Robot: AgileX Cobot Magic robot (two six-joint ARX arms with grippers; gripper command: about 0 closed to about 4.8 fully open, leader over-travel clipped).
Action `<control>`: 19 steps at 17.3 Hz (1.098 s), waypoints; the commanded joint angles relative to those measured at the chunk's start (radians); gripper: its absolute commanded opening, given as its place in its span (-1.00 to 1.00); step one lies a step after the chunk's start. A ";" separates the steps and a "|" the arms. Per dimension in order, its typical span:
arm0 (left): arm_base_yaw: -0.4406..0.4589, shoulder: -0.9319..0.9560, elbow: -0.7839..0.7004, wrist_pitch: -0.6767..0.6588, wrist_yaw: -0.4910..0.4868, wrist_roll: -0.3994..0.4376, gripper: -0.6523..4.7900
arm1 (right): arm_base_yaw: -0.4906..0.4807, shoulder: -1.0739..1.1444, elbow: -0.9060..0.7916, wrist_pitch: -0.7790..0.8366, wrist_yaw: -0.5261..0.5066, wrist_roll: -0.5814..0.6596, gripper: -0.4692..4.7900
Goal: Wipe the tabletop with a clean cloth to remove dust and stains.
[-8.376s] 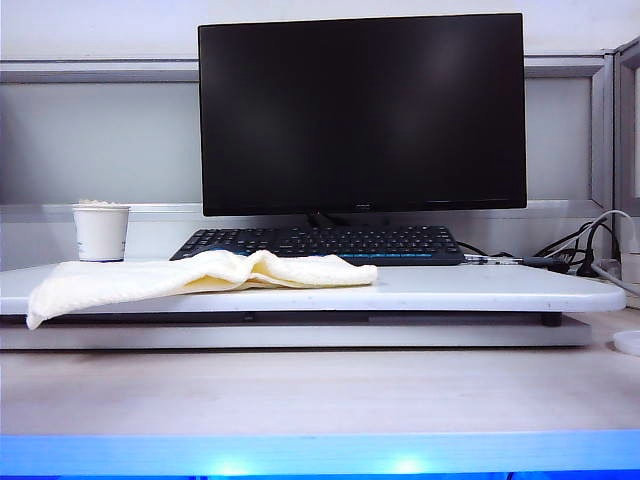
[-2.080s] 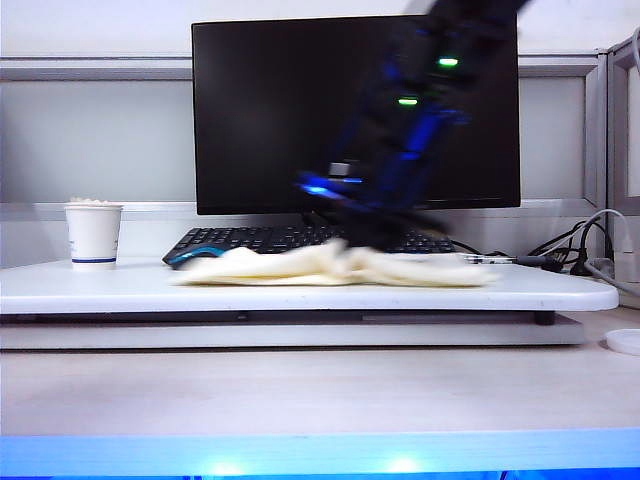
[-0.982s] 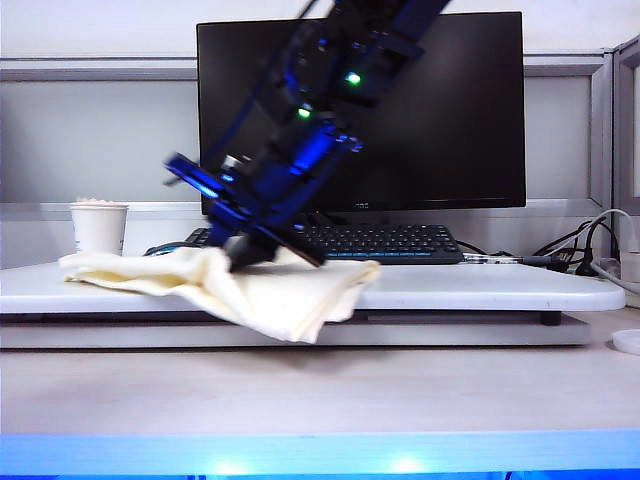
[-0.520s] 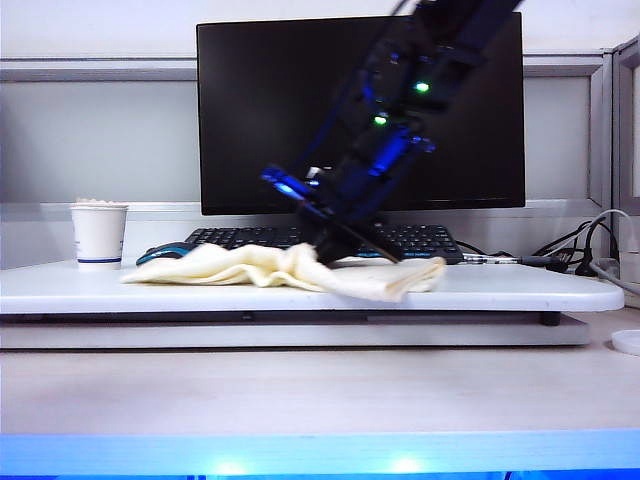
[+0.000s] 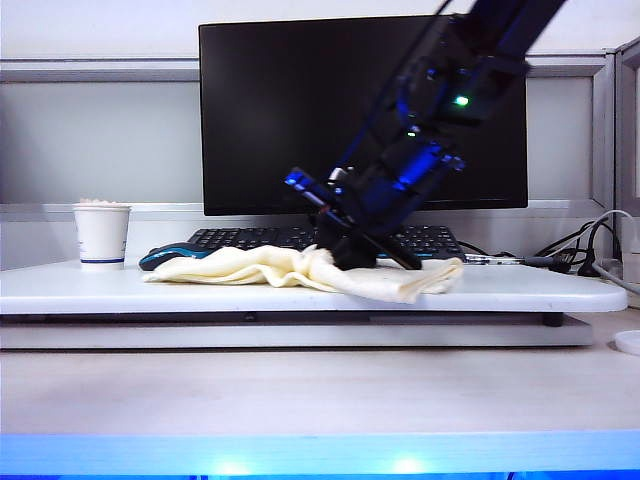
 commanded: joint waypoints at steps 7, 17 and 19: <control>0.001 0.000 -0.001 -0.017 0.003 -0.005 -0.78 | -0.241 -0.113 -0.198 -0.187 0.119 -0.015 -0.86; 0.001 0.000 -0.001 -0.020 0.003 -0.005 -0.78 | -0.264 -0.156 -0.205 -0.194 0.023 -0.090 -0.03; 0.001 0.000 -0.001 -0.020 0.003 -0.005 -0.78 | -0.262 -0.191 -0.205 -0.193 0.009 -0.090 0.66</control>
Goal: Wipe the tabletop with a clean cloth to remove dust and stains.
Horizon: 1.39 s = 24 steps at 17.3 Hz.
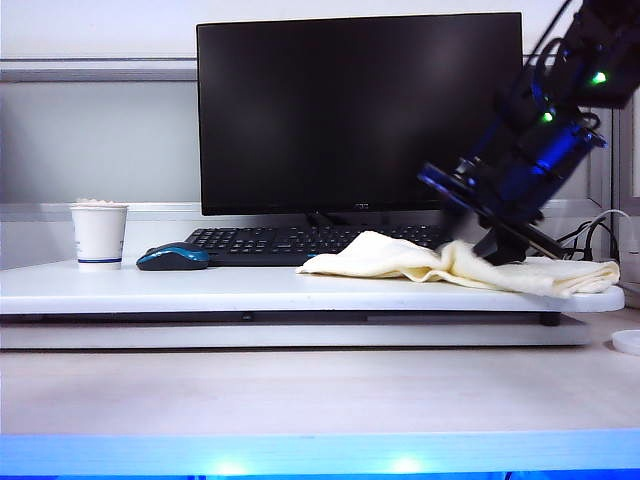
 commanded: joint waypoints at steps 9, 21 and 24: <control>0.001 0.000 -0.002 -0.019 0.004 -0.005 -0.78 | 0.040 -0.303 -0.024 -0.005 0.018 0.010 0.82; 0.001 0.000 -0.001 0.019 0.005 -0.006 -0.78 | 0.037 -0.893 -0.393 0.003 0.212 -0.192 -0.09; 0.001 0.000 -0.001 0.035 0.005 -0.006 -0.78 | 0.037 -1.077 -0.578 0.039 0.239 -0.214 -0.65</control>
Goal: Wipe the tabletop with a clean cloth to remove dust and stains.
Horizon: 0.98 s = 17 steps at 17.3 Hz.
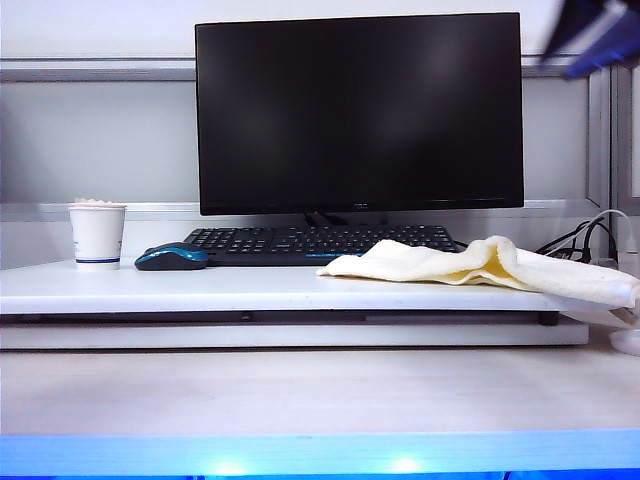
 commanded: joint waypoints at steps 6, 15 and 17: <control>0.001 0.000 0.000 0.019 0.007 -0.006 -0.78 | -0.180 -0.439 -0.349 0.013 -0.007 -0.032 -0.86; 0.001 0.000 0.000 0.021 -0.001 0.002 -0.78 | -0.328 -0.634 -0.432 -0.092 -0.115 -0.072 -0.86; 0.001 0.000 0.000 0.021 0.000 0.002 -0.78 | -0.307 -0.674 -0.467 -0.076 -0.087 -0.053 -0.86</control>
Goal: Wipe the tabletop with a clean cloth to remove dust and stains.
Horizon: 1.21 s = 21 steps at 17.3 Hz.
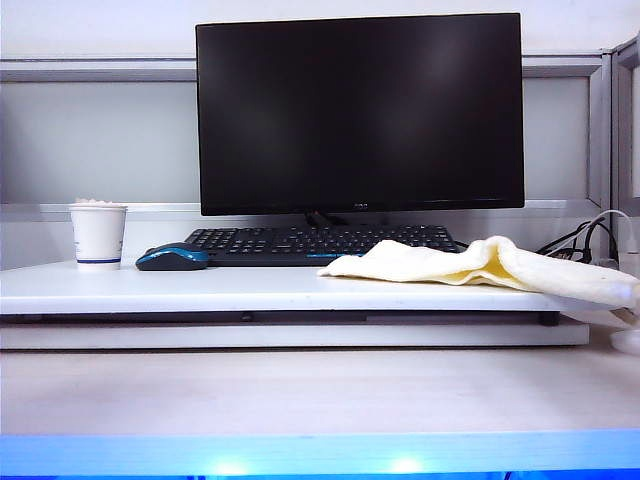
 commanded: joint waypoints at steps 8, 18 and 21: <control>0.001 0.000 -0.001 0.011 -0.053 0.001 -0.78 | 0.027 -0.186 -0.191 0.042 0.039 0.031 -0.86; 0.001 0.000 0.000 0.001 -0.089 0.000 -0.78 | 0.028 -0.251 -0.280 0.008 -0.003 0.001 -0.86; 0.001 0.000 0.000 0.001 -0.089 0.000 -0.78 | 0.036 -0.251 -0.280 0.007 -0.002 0.001 -0.85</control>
